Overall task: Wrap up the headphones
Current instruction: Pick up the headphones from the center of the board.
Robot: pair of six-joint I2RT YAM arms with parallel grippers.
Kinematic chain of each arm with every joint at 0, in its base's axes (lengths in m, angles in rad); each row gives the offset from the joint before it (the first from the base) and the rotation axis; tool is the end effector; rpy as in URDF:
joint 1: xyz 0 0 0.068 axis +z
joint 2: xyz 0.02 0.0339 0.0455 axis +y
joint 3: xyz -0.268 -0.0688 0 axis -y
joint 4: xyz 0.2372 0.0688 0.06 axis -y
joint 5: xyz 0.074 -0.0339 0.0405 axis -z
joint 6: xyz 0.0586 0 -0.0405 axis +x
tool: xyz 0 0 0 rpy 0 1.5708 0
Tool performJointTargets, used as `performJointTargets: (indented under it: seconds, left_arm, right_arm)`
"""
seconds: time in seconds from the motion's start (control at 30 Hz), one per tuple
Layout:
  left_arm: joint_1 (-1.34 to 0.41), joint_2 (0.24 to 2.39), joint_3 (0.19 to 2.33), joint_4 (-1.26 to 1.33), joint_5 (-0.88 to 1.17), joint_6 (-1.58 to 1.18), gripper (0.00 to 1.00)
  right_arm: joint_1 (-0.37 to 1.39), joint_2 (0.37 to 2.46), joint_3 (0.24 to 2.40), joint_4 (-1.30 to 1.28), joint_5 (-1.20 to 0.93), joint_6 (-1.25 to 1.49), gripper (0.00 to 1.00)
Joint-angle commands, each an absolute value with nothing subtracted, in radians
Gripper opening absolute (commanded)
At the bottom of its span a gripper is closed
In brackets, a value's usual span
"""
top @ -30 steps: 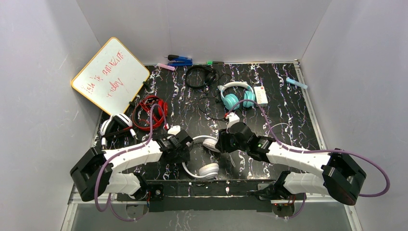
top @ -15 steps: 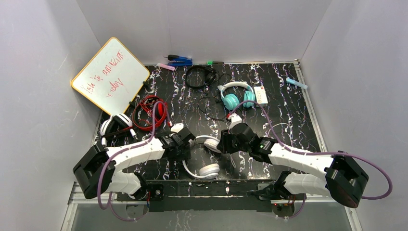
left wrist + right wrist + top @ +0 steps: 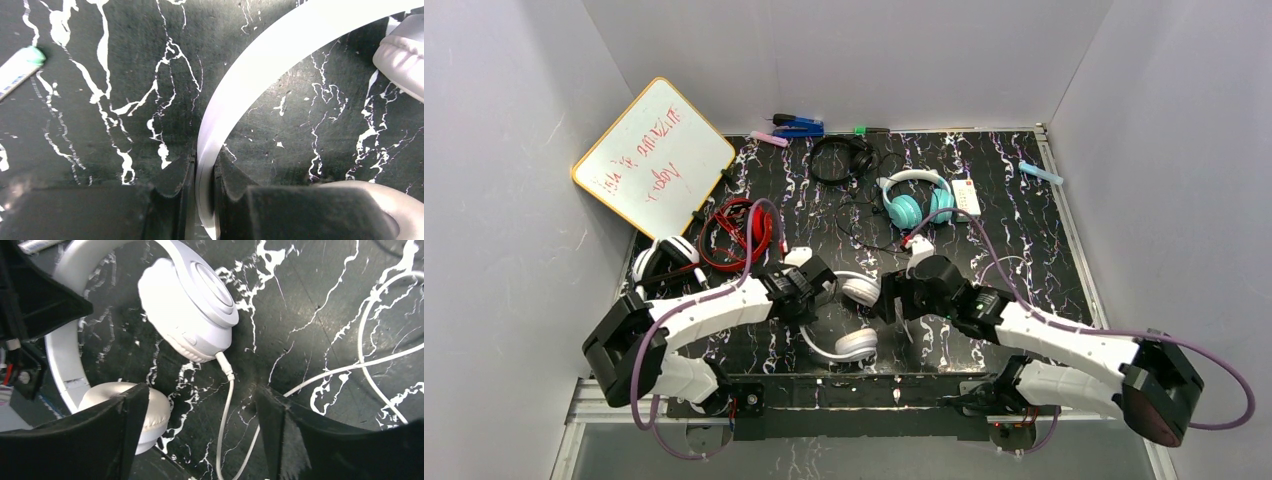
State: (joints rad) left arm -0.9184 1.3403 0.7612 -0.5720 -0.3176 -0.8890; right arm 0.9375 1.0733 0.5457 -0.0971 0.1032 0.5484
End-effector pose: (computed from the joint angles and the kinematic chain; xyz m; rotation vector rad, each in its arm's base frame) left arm 0.1620 -0.1820 0.1764 -0.0511 2.6322 -0.1795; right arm 0.1437 0.1855 0.2041 -0.3825 2.2536 0.7042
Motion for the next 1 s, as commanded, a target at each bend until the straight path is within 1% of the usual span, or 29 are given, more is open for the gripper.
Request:
performJointTargets:
  seconds: [0.0,0.1,0.2,0.3,0.4,0.5,0.6,0.83,0.97]
  left_arm:
    - [-0.916,1.283,0.87,-0.705,-0.406,-0.85,0.0]
    - [-0.916,1.252,0.963,-0.809,-0.422,-0.814,0.0]
    - [-0.914,1.219,1.079,-0.899,-0.447,-0.779,0.0]
    - [-0.914,1.198,1.183,-0.99,-0.492,-0.758,0.0]
    - [-0.911,1.177,1.269,-1.062,-0.523,-0.748,0.0]
    - [-0.902,1.168,1.356,-1.12,-0.501,-0.734,0.0]
    - [-0.9,1.151,1.43,-1.159,-0.473,-0.729,0.0]
    - [-0.894,1.126,1.55,-1.193,-0.438,-0.707,0.0]
    - [-0.89,1.13,1.597,-1.209,-0.431,-0.718,0.0]
  right_arm:
    - [0.934,0.923,0.558,-0.097,0.102,0.484,0.89]
    - [0.935,0.813,0.55,-0.08,0.111,0.453,0.92]
    - [0.935,0.721,0.553,-0.072,0.133,0.429,0.92]
    - [0.934,0.655,0.566,-0.079,0.22,0.417,0.92]
    - [0.935,0.637,0.607,-0.129,0.337,0.408,0.92]
    - [0.935,0.648,0.665,-0.219,0.452,0.426,0.93]
    - [0.935,0.64,0.682,-0.241,0.505,0.432,0.93]
    - [0.934,0.524,0.596,-0.185,0.602,0.484,0.93]
    - [0.935,0.455,0.513,-0.13,0.615,0.503,0.97]
